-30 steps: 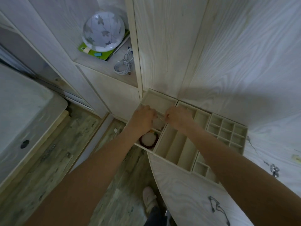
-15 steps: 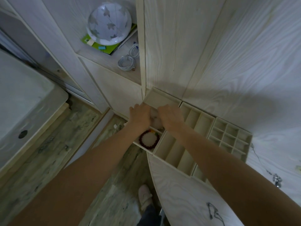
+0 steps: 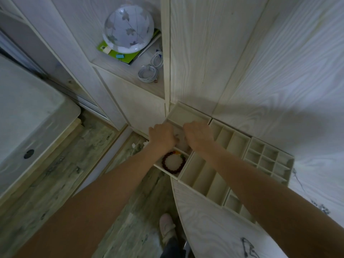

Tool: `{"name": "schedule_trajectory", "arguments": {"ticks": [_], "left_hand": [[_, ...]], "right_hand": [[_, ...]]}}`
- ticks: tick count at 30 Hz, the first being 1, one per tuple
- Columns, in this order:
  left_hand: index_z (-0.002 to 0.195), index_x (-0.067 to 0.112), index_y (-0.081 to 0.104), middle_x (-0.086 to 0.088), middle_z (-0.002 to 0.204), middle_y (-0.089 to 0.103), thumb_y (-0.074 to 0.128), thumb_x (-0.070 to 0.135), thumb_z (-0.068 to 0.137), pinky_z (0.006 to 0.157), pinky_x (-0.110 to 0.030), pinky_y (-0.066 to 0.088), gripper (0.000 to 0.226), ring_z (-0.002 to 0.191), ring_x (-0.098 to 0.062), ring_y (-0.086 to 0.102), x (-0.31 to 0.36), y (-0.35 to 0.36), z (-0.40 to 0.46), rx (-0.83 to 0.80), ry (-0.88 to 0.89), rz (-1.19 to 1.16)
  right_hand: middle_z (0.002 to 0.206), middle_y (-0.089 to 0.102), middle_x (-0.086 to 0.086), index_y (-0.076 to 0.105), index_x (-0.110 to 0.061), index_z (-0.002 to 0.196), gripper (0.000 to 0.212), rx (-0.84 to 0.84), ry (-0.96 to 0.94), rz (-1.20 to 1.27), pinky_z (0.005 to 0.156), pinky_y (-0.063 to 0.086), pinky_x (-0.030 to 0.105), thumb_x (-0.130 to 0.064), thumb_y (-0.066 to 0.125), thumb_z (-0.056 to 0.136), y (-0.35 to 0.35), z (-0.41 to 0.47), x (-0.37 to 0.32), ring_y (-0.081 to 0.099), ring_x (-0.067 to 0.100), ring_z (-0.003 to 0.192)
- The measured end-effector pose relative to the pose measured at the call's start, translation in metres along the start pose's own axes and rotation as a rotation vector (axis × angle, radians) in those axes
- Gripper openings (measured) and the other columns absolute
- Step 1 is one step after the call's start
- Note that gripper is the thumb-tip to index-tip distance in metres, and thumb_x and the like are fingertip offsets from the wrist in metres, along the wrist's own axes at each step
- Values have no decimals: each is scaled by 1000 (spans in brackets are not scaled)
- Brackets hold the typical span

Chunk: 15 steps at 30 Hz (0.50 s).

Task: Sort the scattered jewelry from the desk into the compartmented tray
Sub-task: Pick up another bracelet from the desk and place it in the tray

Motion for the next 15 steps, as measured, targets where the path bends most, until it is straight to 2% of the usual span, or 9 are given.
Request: {"name": "schedule_trajectory", "arguments": {"ticks": [3,5,6,8,10,12,15], "left_hand": [[57,17,37,1,68,48,55,36,85,81,-35,36,38,80,-22,54,5,1,-9,-29,12,-41],[57,14,42,-1,70,52,48,35,89,80,-35,35,39,81,-22,52,6,-3,-12,6,21,-31],[62,12,48,-4,77,57,44,31,91,79,-34,34,35,86,-24,52,6,-6,-12,51,38,-26],[87,11,61,-8,97,59,41,22,93,78,-33,31,24,98,-26,49,7,-13,-15,138,101,-32],[112,17,61,-9,109,54,41,19,94,82,-32,30,27,106,-26,44,9,-11,-20,128,190,-11],[121,25,59,-7,113,49,42,20,94,80,-31,27,32,110,-25,40,12,-2,-24,67,258,78],[122,30,59,-4,115,45,46,22,92,79,-30,24,33,113,-24,37,13,8,-32,23,279,146]], "right_hand": [[102,64,9,59,-7,100,15,47,-15,32,64,38,28,-7,45,93,-8,6,9,61,24,93],[100,65,8,60,-10,100,15,49,48,160,64,42,28,-9,47,92,-6,6,25,61,23,90],[100,64,6,61,-12,99,16,36,66,218,64,42,27,-9,48,91,-2,5,31,60,22,89],[101,65,3,62,-18,94,16,-34,40,270,60,39,25,-9,49,91,9,-1,30,58,19,83],[106,65,-1,63,-23,98,18,-98,-36,231,62,39,24,-13,49,93,20,-7,20,61,19,85],[106,64,-1,65,-24,105,22,-139,-68,154,65,42,26,-17,48,94,27,-12,13,63,21,91],[100,65,2,65,-20,104,22,-153,-80,62,61,40,26,-18,44,95,31,-15,12,63,21,87]]}}
Point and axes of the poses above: each hand's wrist, its own z-axis towards the middle knuckle, its own y-axis out of the palm, x = y × z, the point moved 9 cm from there along z, towards the middle knuckle
